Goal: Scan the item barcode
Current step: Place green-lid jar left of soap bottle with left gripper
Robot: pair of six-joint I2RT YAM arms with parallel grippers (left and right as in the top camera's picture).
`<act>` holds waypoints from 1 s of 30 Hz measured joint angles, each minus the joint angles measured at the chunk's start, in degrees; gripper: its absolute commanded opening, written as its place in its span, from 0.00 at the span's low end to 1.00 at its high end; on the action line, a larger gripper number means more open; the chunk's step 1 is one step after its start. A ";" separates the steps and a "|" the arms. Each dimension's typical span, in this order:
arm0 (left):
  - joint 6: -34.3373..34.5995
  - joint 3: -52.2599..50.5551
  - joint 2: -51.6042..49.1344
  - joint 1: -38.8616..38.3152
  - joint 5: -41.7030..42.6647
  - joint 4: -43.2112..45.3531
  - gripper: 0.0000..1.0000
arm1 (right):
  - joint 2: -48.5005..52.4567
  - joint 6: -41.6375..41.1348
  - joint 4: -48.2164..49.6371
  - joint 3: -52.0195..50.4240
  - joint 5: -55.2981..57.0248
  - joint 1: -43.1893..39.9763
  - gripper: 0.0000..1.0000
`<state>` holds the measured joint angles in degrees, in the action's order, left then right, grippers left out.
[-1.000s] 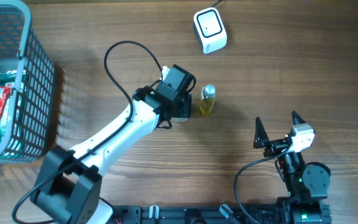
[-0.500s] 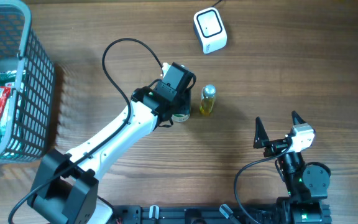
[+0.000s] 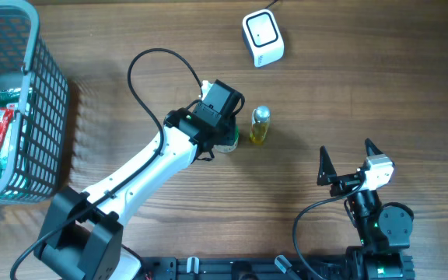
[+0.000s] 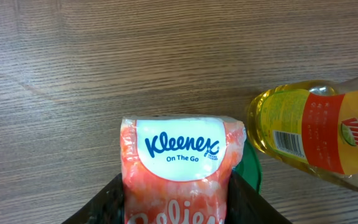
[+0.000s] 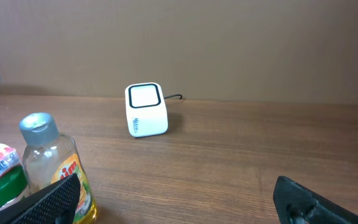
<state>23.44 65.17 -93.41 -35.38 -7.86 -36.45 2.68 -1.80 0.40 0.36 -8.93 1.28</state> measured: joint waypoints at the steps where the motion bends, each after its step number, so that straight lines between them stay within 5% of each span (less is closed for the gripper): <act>1: -0.02 0.00 0.00 0.04 -0.02 0.00 0.40 | 0.00 0.00 0.00 0.00 0.00 0.00 1.00; 30: -0.44 -0.09 8.48 9.99 2.38 -0.02 0.36 | 0.00 0.00 0.00 0.00 0.00 0.00 1.00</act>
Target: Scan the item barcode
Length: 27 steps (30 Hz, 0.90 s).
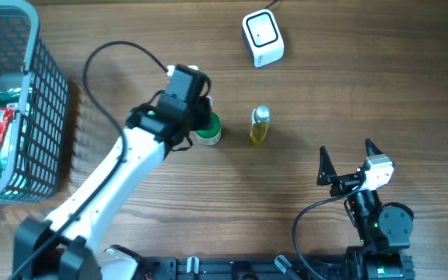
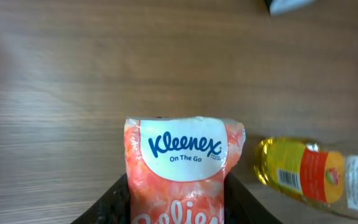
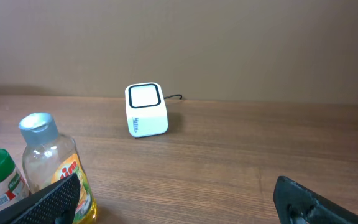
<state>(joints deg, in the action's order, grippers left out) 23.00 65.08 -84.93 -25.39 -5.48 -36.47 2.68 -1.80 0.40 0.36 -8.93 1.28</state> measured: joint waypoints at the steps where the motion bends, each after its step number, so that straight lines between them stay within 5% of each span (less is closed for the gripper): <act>1: -0.28 0.00 0.57 0.85 -0.66 0.00 0.36 | 0.00 0.00 0.00 0.00 0.00 0.00 1.00; 13: -4.74 0.00 -9.18 7.56 -2.99 1.81 0.37 | 0.00 0.00 0.00 0.00 0.00 0.00 1.00; 27: -11.56 0.00 -13.18 7.50 17.55 -0.35 0.38 | 0.00 0.00 -0.02 0.00 0.00 0.00 1.00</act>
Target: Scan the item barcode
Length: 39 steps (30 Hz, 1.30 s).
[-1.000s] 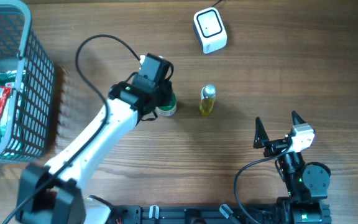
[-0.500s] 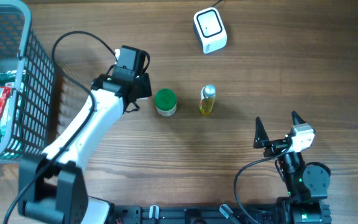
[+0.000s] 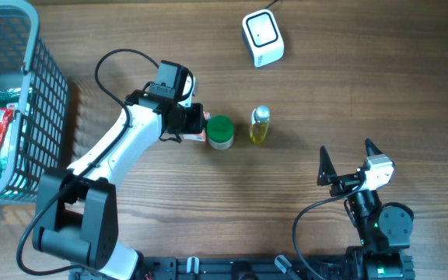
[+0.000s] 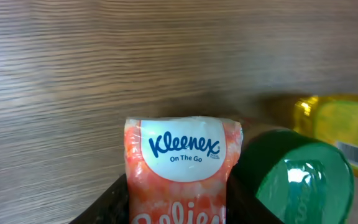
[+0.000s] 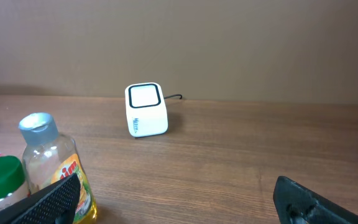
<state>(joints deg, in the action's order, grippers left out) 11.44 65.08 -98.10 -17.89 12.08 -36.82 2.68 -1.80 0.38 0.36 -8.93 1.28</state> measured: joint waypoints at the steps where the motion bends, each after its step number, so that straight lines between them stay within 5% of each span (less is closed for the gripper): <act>1: -0.31 0.00 0.00 -0.04 0.59 0.13 0.38 | 0.00 0.00 0.00 0.00 0.00 0.00 1.00; 23: -9.97 0.00 -2.73 -5.20 1.03 -2.14 0.38 | 0.00 0.00 0.02 0.00 0.00 0.00 1.00; 35: -1.75 0.00 -2.73 -5.20 -3.28 -3.34 0.56 | 0.00 0.00 0.02 0.00 -0.02 0.00 1.00; 39: 0.13 0.00 -2.73 -5.20 -3.28 -3.48 0.48 | 0.00 0.00 0.02 0.00 -0.02 0.00 1.00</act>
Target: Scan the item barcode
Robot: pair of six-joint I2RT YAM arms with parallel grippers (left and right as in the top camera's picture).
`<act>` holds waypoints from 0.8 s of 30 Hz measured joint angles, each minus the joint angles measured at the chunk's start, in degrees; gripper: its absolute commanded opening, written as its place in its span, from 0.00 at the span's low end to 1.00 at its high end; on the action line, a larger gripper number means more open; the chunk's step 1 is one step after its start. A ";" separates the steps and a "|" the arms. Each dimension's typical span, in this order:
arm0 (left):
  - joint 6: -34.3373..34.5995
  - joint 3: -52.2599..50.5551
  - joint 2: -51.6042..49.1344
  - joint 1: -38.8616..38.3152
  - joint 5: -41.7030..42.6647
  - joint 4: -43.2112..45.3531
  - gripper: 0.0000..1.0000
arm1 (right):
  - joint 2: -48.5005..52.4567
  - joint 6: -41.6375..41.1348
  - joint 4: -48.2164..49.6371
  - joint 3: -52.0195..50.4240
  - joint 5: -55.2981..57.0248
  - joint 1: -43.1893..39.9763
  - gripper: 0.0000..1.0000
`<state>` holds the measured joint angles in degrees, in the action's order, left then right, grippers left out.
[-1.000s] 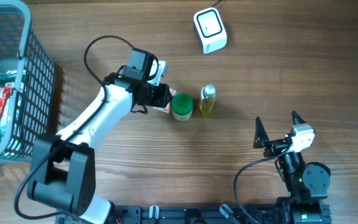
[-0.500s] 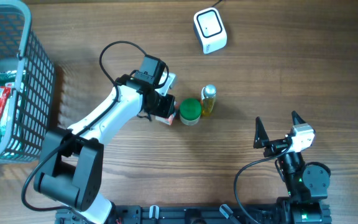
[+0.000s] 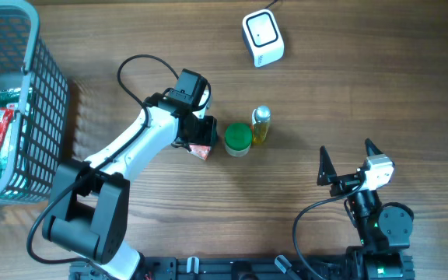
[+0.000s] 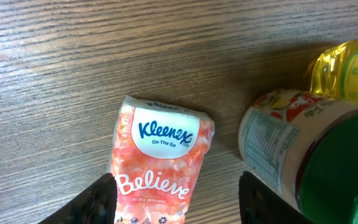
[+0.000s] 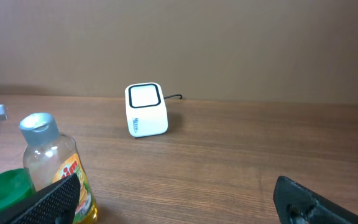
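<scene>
An orange Kleenex tissue pack (image 4: 160, 155) lies flat on the wooden table, label up. My left gripper (image 4: 178, 202) stands open over its near end, with a black finger on each side and a gap to the pack. In the overhead view the pack (image 3: 201, 149) shows under the left gripper (image 3: 199, 140). The white barcode scanner (image 3: 263, 37) stands at the far edge, also seen as the scanner (image 5: 146, 110). My right gripper (image 5: 182, 202) is open and holds nothing, near the front right of the table.
A green-lidded jar (image 3: 237, 138) stands right of the pack, close beside a yellow dish-soap bottle (image 3: 260, 126). A teal wire basket (image 3: 45, 117) with several packaged items fills the far left. The scanner's cable runs off the far edge.
My left gripper has opened and let go of the tissue pack, which now lies on the table. The gripper and the green-lidded jar both stand a little further right. The right arm has not moved.
My left gripper held the tissue pack over the jar beside the bottle. Then it held the pack further left and higher, then low beside the jar's left side. Now the pack lies released on the table. The jar's place changed between moments.
</scene>
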<state>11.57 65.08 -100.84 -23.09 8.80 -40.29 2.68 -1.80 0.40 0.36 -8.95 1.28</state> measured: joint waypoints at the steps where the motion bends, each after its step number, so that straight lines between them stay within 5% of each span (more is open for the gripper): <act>1: 0.33 0.00 0.00 0.00 0.02 0.04 0.46 | 0.00 0.00 0.00 0.00 0.00 0.00 1.00; 9: 0.79 0.00 0.00 0.11 -2.84 -0.09 0.40 | 0.00 0.00 0.00 0.00 0.00 0.00 1.00; 14: 3.32 0.00 0.00 0.13 -4.04 -1.84 0.04 | 0.00 0.00 0.00 0.00 0.02 0.00 1.00; 24: 9.55 -0.31 -0.11 0.11 -4.48 14.36 0.04 | 0.00 0.00 0.00 0.00 0.00 0.00 1.00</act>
<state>21.12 64.77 -100.95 -22.98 4.32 -25.93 2.68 -1.80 0.40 0.36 -8.95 1.28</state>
